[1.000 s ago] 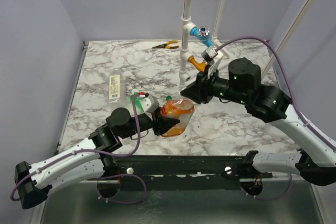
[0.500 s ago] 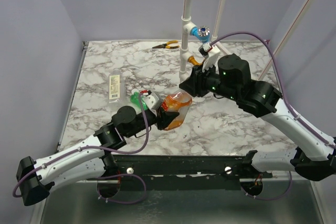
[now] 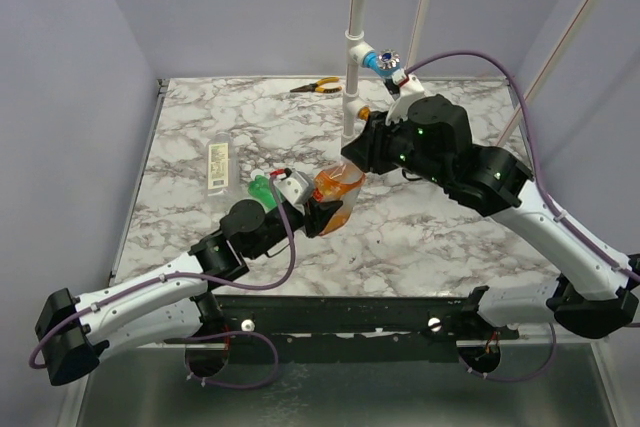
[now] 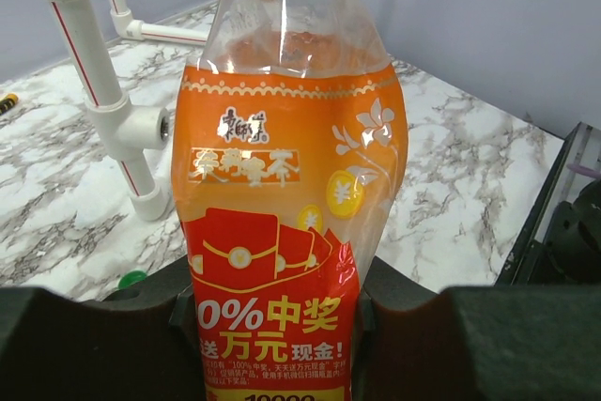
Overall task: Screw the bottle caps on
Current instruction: Screw the bottle cap onto the plastic bottle.
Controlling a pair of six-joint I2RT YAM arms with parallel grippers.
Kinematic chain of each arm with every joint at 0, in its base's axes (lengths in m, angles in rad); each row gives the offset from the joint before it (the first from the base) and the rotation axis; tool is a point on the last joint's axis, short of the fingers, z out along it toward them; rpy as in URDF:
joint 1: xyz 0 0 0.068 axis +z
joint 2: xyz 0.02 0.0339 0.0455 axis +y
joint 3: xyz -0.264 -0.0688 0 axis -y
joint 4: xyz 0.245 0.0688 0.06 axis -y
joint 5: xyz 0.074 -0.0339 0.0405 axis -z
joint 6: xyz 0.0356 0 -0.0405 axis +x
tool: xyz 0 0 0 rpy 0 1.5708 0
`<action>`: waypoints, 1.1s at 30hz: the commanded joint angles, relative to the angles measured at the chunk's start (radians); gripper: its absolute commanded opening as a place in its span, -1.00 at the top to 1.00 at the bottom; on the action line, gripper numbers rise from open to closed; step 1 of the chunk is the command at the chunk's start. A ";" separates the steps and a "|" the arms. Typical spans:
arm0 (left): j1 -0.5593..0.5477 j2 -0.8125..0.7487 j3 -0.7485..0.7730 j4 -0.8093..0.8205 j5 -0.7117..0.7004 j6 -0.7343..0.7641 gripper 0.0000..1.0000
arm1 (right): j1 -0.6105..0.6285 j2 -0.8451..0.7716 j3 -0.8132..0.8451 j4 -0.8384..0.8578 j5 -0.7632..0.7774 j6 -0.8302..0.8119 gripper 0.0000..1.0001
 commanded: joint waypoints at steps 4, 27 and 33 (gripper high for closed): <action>-0.009 0.004 0.042 0.257 -0.046 0.038 1.00 | 0.019 0.064 0.018 -0.157 -0.013 0.075 0.83; -0.010 0.001 0.009 0.269 -0.098 0.061 1.00 | 0.033 0.235 0.148 -0.237 0.090 0.160 0.81; -0.010 -0.003 -0.009 0.274 -0.075 0.045 1.00 | 0.036 0.221 0.129 -0.228 0.105 0.169 0.72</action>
